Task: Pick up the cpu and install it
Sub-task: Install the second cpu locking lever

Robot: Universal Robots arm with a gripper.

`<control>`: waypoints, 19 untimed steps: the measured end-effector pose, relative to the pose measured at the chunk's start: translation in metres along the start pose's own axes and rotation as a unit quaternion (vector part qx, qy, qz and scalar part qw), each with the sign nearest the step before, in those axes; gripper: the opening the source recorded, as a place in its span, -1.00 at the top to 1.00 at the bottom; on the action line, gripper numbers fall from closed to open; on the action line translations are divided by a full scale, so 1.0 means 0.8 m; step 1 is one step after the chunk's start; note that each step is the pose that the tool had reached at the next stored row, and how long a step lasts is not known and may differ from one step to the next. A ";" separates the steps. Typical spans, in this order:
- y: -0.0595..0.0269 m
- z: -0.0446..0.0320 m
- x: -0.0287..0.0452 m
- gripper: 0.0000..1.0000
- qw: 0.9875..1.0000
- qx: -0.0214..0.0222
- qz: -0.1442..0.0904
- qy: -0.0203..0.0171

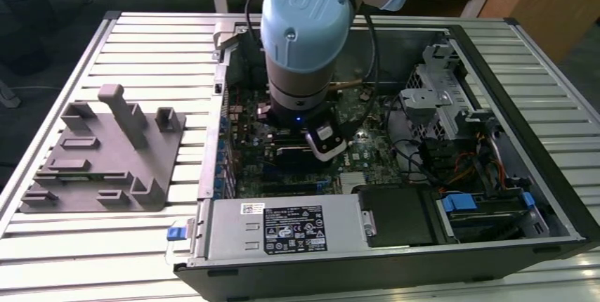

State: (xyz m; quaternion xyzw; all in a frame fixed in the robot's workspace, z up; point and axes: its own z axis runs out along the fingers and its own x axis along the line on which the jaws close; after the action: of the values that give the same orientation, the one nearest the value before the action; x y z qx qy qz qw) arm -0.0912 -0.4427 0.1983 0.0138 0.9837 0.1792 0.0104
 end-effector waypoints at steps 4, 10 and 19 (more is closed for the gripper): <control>-0.002 0.0040 0.0034 0.79 1.000 -0.003 0.001 0.000; -0.001 0.0096 0.0042 0.79 1.000 -0.006 0.003 -0.001; 0.001 0.0160 0.0046 0.79 1.000 -0.007 0.008 -0.003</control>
State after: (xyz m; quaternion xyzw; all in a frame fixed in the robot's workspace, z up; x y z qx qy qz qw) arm -0.0945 -0.4377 0.1865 0.0216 0.9821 0.1866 0.0117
